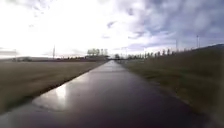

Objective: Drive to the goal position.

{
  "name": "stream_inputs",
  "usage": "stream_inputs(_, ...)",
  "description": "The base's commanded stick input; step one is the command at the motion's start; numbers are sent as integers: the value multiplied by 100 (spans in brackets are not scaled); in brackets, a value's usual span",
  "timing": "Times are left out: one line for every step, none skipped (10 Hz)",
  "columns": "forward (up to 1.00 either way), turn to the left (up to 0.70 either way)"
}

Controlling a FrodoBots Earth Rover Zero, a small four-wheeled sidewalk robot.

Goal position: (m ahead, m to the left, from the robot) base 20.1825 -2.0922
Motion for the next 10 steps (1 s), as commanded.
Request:
stream_inputs(100, 0)
stream_inputs(100, 0)
stream_inputs(100, 0)
stream_inputs(100, 0)
stream_inputs(100, 0)
stream_inputs(100, 0)
stream_inputs(100, 0)
stream_inputs(100, 0)
stream_inputs(100, 0)
stream_inputs(100, 0)
